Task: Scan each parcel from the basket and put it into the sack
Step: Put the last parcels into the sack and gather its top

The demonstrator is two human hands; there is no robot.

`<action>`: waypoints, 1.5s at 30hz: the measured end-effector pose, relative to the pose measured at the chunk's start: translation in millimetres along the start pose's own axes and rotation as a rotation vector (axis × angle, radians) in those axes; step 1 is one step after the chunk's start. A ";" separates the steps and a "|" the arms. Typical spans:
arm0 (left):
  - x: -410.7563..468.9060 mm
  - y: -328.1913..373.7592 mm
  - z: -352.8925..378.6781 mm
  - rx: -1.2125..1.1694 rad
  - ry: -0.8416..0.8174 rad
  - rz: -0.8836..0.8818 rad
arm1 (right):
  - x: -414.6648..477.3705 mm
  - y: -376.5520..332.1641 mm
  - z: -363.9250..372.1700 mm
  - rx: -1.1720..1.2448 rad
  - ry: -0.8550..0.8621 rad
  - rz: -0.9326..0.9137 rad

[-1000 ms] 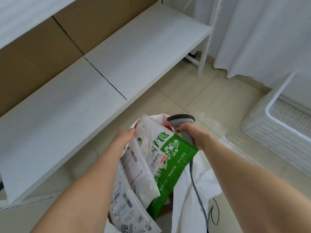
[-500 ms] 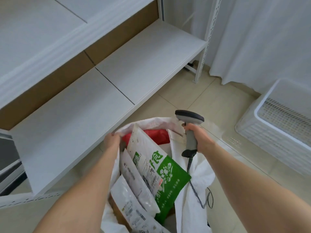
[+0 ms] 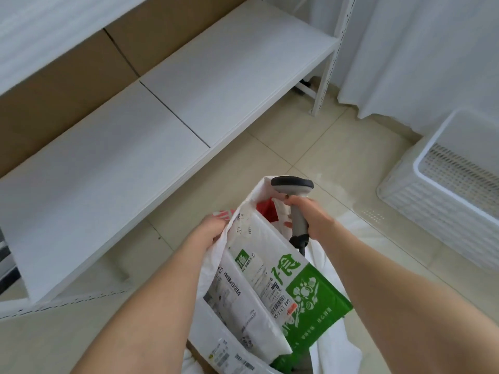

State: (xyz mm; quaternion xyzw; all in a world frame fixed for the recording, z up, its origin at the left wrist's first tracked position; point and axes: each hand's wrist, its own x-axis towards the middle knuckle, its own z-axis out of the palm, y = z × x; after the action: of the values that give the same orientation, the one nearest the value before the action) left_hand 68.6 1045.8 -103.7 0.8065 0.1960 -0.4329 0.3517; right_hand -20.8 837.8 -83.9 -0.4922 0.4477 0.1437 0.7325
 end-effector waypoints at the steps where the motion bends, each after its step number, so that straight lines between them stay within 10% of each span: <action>1: -3.8 5.7 -1.2 0.018 0.018 0.010 | 0.3 -0.2 2.7 -0.009 0.005 -0.006; 13: -54.6 78.9 -69.3 -0.116 0.526 0.301 | -34.1 -33.0 -8.1 -0.199 0.196 -0.115; 21: -51.3 87.4 -63.7 0.769 0.230 0.242 | -21.8 -20.1 -13.6 -0.225 -0.012 0.058; 26: -54.8 102.4 -34.3 1.097 0.332 0.237 | -10.9 -7.3 -10.0 -0.244 -0.027 0.084; 36: -41.8 103.9 53.0 1.136 0.146 0.293 | -17.3 -10.0 -34.2 -0.099 -0.067 0.123; 45: -75.0 138.6 25.0 0.388 0.493 0.379 | -41.6 -20.3 -55.9 0.016 0.001 0.038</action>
State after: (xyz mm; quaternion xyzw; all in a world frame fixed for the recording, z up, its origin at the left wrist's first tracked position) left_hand 99.5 932.9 4.7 0.9603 0.0363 -0.1819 0.2084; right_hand -59.6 790.2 -45.1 -0.4779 0.4586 0.1540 0.7332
